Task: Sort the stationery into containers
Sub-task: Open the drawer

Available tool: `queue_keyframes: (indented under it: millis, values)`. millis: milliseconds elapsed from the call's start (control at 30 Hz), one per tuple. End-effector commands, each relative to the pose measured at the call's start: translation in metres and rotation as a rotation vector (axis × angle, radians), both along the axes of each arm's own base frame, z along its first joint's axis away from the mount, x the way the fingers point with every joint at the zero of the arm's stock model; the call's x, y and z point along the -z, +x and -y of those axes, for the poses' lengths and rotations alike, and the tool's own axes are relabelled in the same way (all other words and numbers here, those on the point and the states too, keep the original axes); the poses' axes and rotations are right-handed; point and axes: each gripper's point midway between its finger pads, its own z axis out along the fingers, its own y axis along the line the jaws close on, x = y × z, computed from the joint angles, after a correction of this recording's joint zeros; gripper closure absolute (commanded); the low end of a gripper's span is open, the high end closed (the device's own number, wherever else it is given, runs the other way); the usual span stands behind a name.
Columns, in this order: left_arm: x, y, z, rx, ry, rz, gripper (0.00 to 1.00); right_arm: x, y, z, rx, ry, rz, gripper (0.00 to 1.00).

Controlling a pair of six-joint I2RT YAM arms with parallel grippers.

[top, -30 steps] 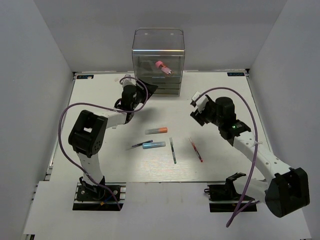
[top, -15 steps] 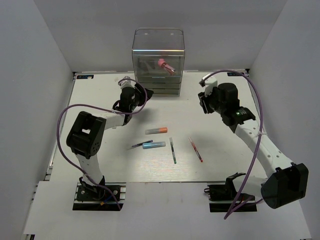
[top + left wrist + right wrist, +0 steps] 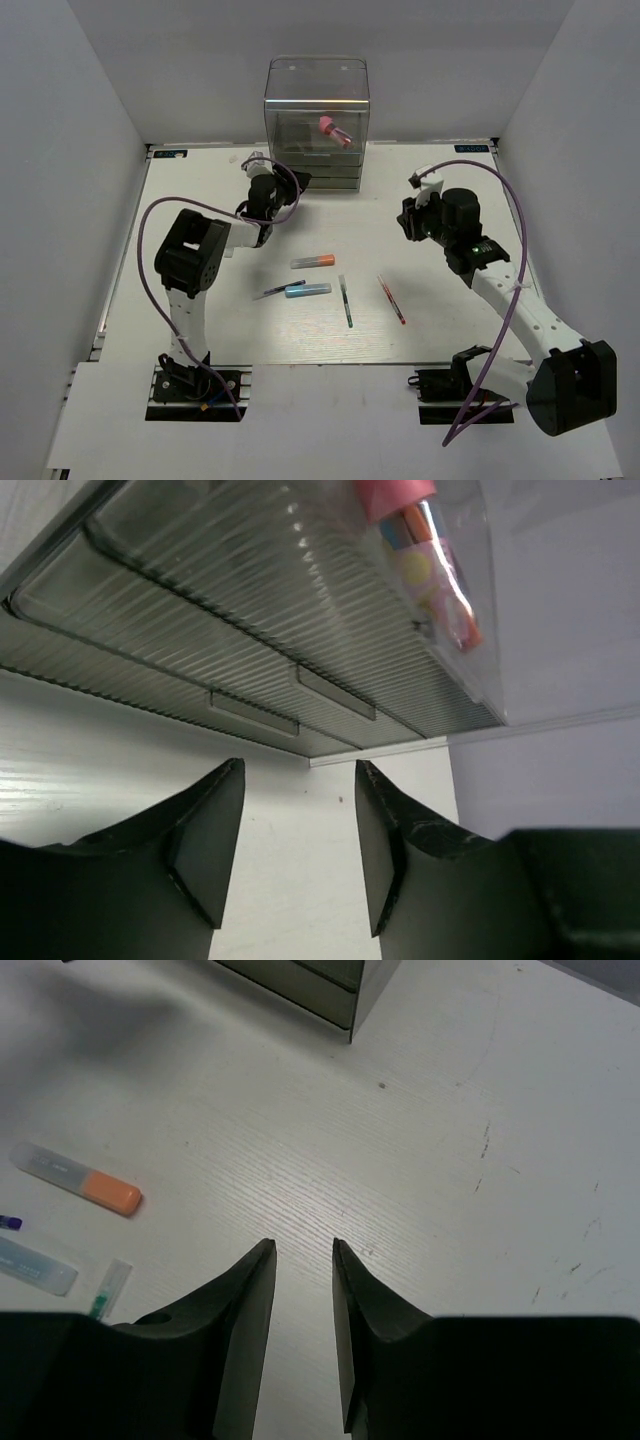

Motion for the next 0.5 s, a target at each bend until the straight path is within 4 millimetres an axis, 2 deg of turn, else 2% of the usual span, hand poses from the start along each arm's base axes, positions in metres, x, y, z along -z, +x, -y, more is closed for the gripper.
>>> queue_keyframes:
  millis: [0, 133, 167, 233, 467]
  values:
    - [-0.024, 0.016, 0.003, -0.027, -0.096, 0.073, 0.45, -0.027, 0.008, 0.000, 0.012, 0.060, 0.100, 0.64]
    - [-0.020, 0.025, 0.005, -0.040, -0.157, 0.089, 0.49, -0.023, 0.009, 0.005, 0.018, 0.038, 0.108, 0.61]
    - [-0.026, 0.025, 0.006, -0.039, -0.178, 0.107, 0.49, -0.021, 0.008, 0.005, 0.020, 0.037, 0.106, 0.61]
    - [-0.019, 0.028, 0.007, -0.040, -0.188, 0.100, 0.49, -0.016, 0.009, 0.006, 0.018, 0.031, 0.101, 0.61]
    - [-0.027, 0.027, 0.008, -0.038, -0.250, 0.143, 0.50, -0.007, 0.009, 0.004, -0.005, 0.021, 0.096, 0.60]
